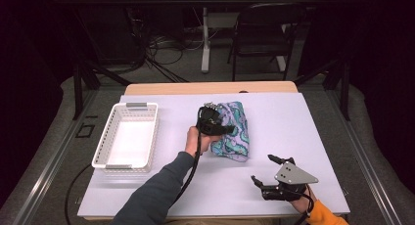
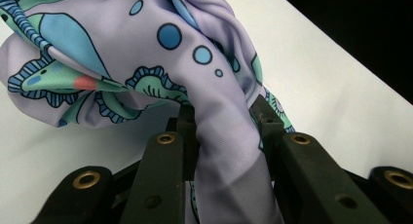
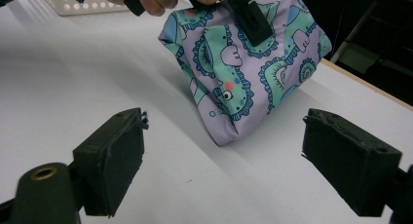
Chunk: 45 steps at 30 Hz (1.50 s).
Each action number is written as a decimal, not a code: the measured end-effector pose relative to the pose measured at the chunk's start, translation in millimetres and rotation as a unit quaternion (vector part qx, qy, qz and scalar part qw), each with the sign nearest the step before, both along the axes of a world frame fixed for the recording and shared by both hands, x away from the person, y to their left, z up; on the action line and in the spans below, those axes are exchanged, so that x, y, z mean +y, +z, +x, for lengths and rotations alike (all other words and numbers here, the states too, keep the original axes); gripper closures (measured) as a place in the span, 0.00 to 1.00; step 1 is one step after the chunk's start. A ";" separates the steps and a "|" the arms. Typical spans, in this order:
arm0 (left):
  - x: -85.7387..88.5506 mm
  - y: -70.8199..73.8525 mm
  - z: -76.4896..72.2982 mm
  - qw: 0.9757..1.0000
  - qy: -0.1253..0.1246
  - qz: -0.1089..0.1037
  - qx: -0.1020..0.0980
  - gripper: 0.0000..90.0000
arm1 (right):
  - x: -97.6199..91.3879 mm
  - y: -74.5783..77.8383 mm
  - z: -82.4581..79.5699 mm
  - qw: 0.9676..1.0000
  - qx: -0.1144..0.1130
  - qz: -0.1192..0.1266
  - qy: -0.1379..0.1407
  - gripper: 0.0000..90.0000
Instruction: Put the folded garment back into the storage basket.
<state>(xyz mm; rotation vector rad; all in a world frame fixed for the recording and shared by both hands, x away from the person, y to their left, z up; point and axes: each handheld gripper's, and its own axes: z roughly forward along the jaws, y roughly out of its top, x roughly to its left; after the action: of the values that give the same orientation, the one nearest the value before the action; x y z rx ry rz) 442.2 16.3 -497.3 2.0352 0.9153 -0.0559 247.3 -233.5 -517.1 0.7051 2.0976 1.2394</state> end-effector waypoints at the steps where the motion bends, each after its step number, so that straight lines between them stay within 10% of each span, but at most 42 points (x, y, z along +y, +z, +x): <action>1: 0.6 0.8 -0.3 1.000 0.002 -0.003 -0.004 0.80 | -0.2 0.0 0.1 1.000 0.001 -0.001 -0.002 0.16; 45: 10.0 63.4 -9.9 0.998 -0.005 0.004 -0.070 0.80 | -0.9 0.8 -0.3 1.000 -0.004 0.008 0.002 0.16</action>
<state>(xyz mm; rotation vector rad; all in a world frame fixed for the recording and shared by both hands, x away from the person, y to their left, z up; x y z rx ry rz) 432.3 26.3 -433.9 2.0225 0.8184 0.0842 247.0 -234.4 -516.3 0.7020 2.0851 1.2597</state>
